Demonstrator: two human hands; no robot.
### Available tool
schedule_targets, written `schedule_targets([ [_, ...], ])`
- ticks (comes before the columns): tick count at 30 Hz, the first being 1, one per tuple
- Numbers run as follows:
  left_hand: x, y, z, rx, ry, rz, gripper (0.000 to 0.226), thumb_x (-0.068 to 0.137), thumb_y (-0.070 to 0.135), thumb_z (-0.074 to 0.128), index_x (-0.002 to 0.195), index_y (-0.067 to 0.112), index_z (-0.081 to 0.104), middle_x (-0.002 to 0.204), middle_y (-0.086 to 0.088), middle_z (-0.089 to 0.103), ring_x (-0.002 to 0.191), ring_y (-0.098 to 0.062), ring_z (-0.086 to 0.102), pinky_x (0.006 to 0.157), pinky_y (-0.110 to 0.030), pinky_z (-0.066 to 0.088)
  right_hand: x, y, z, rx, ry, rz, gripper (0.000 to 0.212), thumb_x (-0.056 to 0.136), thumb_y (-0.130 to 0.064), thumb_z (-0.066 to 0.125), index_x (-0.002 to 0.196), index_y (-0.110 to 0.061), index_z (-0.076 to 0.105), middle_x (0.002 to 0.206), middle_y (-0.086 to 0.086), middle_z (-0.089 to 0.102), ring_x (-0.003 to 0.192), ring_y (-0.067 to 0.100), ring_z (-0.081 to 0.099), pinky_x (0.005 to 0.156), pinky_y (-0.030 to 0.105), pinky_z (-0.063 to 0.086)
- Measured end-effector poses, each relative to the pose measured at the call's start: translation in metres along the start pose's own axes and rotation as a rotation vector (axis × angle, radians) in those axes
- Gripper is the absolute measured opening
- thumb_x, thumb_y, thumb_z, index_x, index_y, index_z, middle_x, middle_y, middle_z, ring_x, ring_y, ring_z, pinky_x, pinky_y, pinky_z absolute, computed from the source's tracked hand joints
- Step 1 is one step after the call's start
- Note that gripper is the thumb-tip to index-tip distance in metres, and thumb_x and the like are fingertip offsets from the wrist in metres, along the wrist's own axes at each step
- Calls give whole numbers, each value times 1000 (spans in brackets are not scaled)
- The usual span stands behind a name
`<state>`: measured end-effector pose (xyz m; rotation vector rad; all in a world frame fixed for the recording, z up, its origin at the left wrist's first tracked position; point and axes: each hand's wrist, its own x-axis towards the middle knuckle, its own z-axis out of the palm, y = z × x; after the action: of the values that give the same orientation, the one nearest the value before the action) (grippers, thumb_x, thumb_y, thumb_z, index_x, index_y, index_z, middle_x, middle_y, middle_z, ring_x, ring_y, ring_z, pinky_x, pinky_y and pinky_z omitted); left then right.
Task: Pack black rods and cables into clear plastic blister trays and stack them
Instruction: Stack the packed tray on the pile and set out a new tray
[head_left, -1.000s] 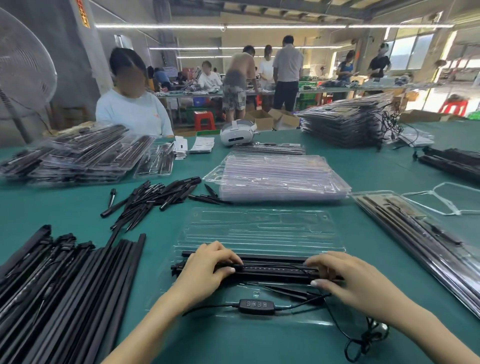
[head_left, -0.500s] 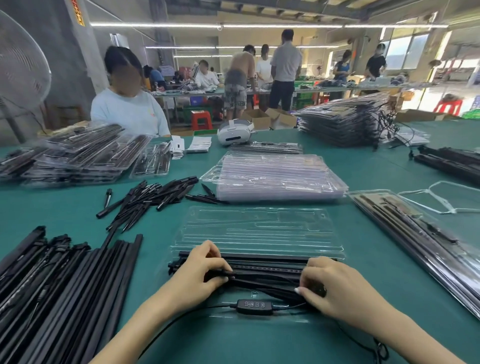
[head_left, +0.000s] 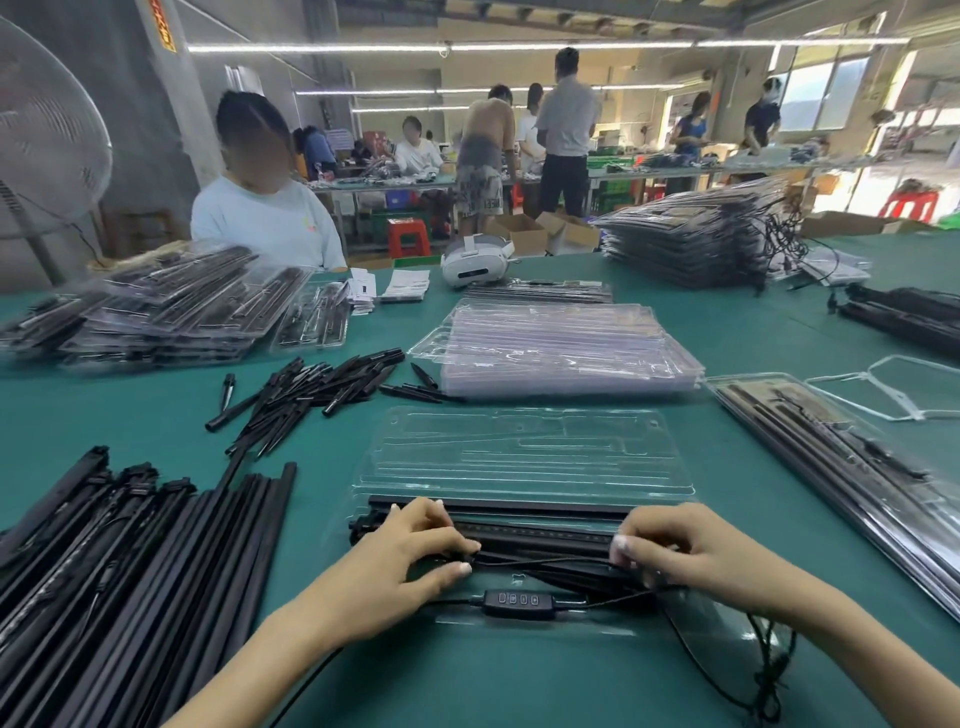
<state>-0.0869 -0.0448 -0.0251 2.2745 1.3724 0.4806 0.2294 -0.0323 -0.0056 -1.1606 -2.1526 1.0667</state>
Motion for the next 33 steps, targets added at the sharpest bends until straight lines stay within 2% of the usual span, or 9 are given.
schedule_targets([
  [4, 2, 2, -1, -49, 61, -43, 50, 81, 68, 38, 99, 35, 71, 103, 25, 45, 105, 5, 50, 97, -20, 38, -6, -3, -6, -57, -179, 132, 12, 92, -21, 61, 92, -32, 67, 65, -7, 64, 42, 11, 57, 41, 21, 44],
  [7, 12, 8, 4, -59, 185, -148, 25, 84, 53, 58, 74, 35, 71, 93, 16, 54, 94, 1, 54, 79, -12, 38, -6, -8, -2, -261, -180, 173, 12, 88, -22, 64, 89, -33, 59, 68, 1, 64, 40, 12, 56, 38, 21, 42],
  [10, 20, 15, 9, -24, 230, -200, 23, 76, 36, 77, 59, 36, 62, 88, 9, 55, 89, 0, 53, 71, -5, 33, -6, -14, 6, -670, -128, 158, 16, 85, -37, 64, 89, -33, 49, 67, -10, 56, 61, 6, 53, 53, 19, 40],
  [12, 22, 18, 8, -19, 198, -213, 22, 74, 32, 80, 60, 34, 62, 90, 7, 55, 87, 0, 53, 71, -4, 34, -8, -15, 8, -885, -46, 98, 23, 84, -49, 61, 95, -32, 50, 74, -17, 47, 77, 6, 47, 58, 22, 31],
  [17, 21, 20, 6, -31, 108, -214, 12, 79, 30, 74, 71, 32, 65, 95, 10, 51, 89, -4, 55, 93, -20, 41, -18, -10, 10, -869, 1, -47, 22, 90, -52, 50, 87, -31, 44, 87, -18, 44, 80, 3, 39, 65, 20, 30],
  [21, 13, 20, 12, 18, 136, -169, 7, 90, 31, 61, 83, 32, 59, 98, 16, 48, 93, 3, 51, 118, -42, 13, -20, -4, 11, -813, 19, -71, 20, 91, -47, 49, 106, -34, 48, 96, -20, 50, 91, 3, 45, 75, 16, 35],
  [24, 4, 20, 18, 250, 215, -21, 10, 96, 33, 49, 95, 33, 58, 101, 22, 51, 106, 7, 46, 115, -33, 21, -16, 2, 8, -835, 71, -106, 27, 93, -42, 48, 118, -34, 52, 111, -21, 58, 105, 1, 50, 77, 12, 31],
  [28, -2, 27, 21, 481, 243, 159, 29, 89, 29, 38, 91, 23, 67, 97, 11, 63, 89, -8, 61, 82, -24, 37, -9, 10, 1, -919, 142, -60, 29, 98, -41, 40, 126, -37, 48, 120, -22, 55, 111, 0, 50, 78, 15, 34],
  [33, -3, 23, 24, 435, 221, 202, 21, 90, 23, 50, 101, 19, 67, 100, 11, 66, 87, -8, 65, 93, -22, 36, -1, 5, 9, -900, 134, -170, 21, 94, -35, 58, 114, -34, 66, 106, -15, 63, 97, 9, 61, 72, 23, 49],
])
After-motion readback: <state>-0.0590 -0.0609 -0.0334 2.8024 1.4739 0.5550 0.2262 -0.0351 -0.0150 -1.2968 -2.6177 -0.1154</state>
